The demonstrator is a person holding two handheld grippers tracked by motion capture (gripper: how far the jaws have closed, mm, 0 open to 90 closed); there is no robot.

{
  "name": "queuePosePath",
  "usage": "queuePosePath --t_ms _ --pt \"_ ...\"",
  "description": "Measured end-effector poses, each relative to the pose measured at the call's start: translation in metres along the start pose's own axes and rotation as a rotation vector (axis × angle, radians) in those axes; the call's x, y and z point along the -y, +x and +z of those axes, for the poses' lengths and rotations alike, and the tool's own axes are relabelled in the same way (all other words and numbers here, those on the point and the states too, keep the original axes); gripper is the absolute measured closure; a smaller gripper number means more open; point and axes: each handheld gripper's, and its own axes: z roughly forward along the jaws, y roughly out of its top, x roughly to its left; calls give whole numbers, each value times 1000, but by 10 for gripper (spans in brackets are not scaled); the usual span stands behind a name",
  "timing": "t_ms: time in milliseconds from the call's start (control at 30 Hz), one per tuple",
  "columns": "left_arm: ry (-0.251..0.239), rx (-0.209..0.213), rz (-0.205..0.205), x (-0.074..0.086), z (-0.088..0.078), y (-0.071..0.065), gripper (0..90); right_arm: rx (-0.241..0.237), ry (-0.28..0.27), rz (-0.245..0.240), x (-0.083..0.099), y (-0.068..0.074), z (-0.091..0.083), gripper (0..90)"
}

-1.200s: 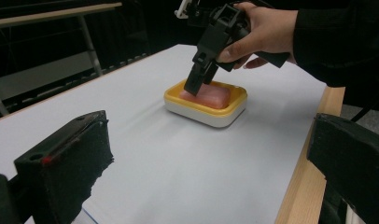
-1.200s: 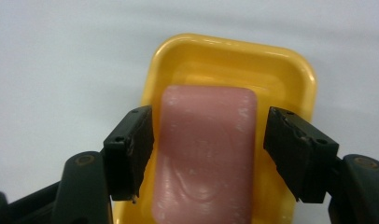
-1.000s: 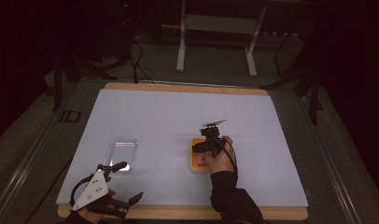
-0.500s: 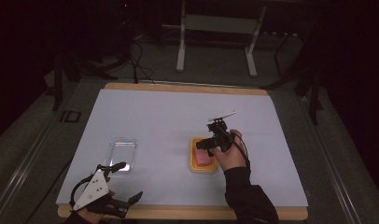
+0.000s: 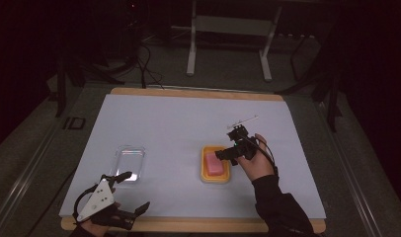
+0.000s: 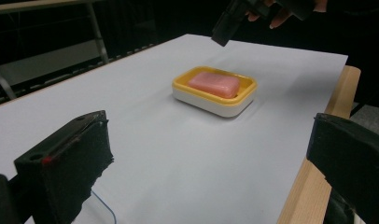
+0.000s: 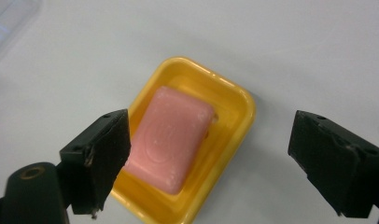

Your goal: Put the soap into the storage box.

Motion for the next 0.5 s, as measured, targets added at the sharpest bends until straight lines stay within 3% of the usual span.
queuePosePath --t_ms 100,167,333,467,500 --pt "6 5 4 0 0 0 2 -13 -6 -28 4 -2 -3 128" --pt "8 8 -3 1 0 0 2 -55 -20 -40 11 -8 -7 132" --pt "5 9 -10 1 1 1 2 -92 -69 -101 25 -17 -16 132" --pt "5 8 -11 1 1 0 2 -124 -93 -110 35 -24 -21 132" --pt "8 8 -14 1 1 0 2 -128 -96 -129 45 -29 -24 133"
